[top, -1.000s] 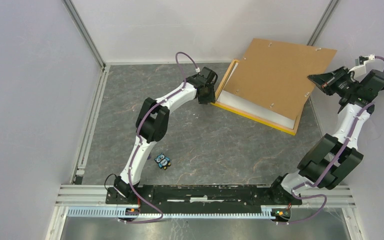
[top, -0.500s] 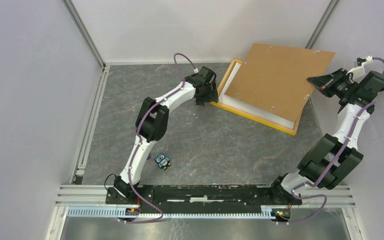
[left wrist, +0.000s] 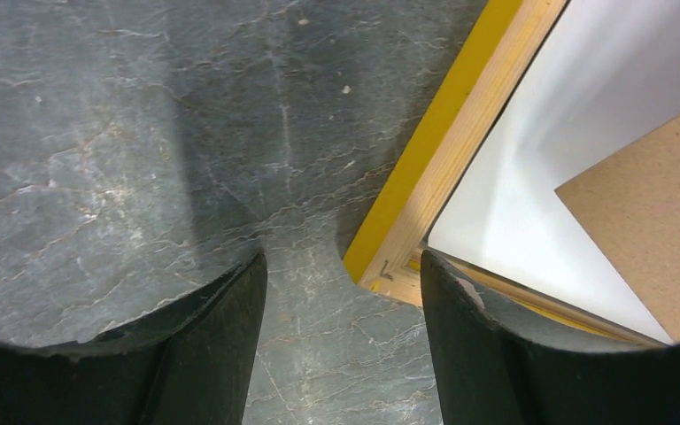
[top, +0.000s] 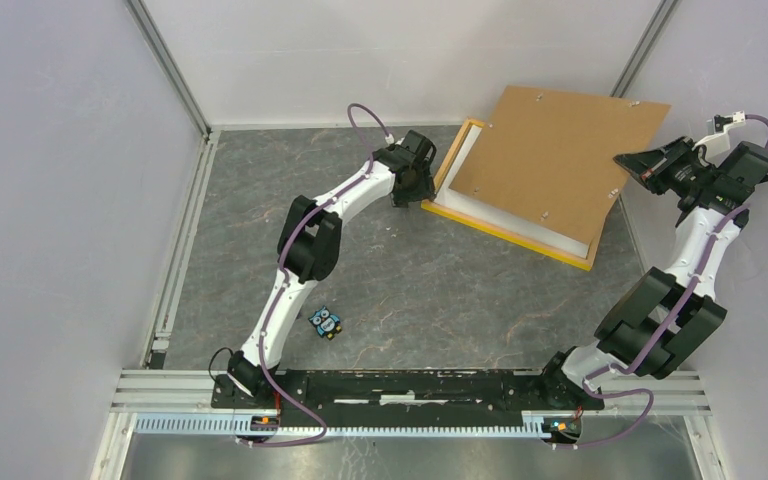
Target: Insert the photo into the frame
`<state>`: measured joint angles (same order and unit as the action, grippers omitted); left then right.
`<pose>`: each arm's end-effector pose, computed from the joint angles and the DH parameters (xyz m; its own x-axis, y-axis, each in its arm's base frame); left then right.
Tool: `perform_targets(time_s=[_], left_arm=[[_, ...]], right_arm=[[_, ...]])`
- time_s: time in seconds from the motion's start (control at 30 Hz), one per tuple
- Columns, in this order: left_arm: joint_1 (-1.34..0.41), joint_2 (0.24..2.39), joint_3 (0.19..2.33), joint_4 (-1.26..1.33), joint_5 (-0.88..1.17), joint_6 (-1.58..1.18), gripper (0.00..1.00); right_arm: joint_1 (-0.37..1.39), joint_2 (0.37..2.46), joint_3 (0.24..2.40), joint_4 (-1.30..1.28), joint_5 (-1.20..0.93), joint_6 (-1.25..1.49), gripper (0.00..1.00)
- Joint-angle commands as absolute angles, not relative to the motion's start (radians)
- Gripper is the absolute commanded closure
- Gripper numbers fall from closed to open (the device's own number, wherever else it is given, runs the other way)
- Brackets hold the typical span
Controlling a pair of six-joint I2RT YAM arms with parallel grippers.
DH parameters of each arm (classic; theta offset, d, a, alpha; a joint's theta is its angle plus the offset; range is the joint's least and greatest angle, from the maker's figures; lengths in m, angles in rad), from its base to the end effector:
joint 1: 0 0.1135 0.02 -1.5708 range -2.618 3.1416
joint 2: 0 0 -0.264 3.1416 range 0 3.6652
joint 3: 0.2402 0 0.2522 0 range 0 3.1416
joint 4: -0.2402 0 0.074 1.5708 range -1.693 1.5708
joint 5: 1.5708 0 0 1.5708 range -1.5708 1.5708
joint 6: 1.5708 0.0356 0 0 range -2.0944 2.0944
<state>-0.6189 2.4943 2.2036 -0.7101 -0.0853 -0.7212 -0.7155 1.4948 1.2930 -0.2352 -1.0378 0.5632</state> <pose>0.4429 -0.3117 0.1678 -0.8719 -0.1867 -0.4526 -0.0468 0.9520 -0.3024 0.2733 -0.1969 0.3474 -0.4066 0.7128 -0.5715 -0.0456 0.6089 0.7919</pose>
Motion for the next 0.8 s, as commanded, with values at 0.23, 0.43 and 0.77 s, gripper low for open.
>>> perform_targets(time_s=[0.23, 0.43, 0.77], left_arm=[[-0.614, 2.553, 2.212, -0.934, -0.221, -0.708, 0.3], [-0.611, 2.492, 2.084, -0.947, -0.222, -0.687, 0.3], [-0.551, 2.249, 1.631, -0.806, -0.109, -0.622, 0.29]], right_arm=[[-0.72, 1.447, 1.316, -0.194, -1.078, 0.596, 1.0], [-0.7, 1.443, 1.321, -0.224, -1.073, 0.58, 1.0], [-0.569, 1.433, 1.309, -0.378, -1.008, 0.496, 1.0]])
